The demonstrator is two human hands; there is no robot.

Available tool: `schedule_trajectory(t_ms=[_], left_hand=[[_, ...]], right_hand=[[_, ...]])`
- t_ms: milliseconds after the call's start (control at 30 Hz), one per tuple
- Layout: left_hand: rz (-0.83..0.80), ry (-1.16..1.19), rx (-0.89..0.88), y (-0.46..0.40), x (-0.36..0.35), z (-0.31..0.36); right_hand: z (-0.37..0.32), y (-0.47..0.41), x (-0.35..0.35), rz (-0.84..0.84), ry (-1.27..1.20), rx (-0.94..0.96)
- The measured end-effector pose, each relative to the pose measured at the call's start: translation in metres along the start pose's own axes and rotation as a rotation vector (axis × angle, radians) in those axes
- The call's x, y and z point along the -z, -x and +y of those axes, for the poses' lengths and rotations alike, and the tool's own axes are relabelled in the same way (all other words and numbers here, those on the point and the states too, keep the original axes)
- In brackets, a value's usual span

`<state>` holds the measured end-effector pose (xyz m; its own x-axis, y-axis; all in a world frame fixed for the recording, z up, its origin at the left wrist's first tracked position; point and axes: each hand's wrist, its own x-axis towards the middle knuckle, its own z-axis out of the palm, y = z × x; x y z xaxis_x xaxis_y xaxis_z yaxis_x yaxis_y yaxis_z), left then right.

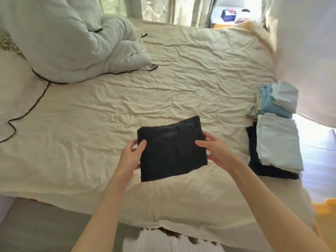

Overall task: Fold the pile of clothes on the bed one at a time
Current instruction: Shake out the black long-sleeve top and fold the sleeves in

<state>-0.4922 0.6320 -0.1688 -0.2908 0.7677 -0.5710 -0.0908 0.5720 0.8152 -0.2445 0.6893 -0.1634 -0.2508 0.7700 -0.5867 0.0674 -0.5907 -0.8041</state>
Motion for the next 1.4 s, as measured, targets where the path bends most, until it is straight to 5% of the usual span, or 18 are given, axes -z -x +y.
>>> schedule_trajectory(t_ms=[567,1000,1400], left_hand=[[-0.472,-0.218,-0.092,0.117,-0.102,0.016],[-0.638,-0.236,0.031,0.272,-0.367,-0.092],[-0.669,-0.221,0.085,0.316,-0.541,-0.126]], right_hand=[[0.047,0.205,0.079,0.449,-0.214,0.184],[0.149,0.383,0.321,0.706,-0.215,0.117],[0.15,0.415,0.52,0.643,-0.038,0.031]])
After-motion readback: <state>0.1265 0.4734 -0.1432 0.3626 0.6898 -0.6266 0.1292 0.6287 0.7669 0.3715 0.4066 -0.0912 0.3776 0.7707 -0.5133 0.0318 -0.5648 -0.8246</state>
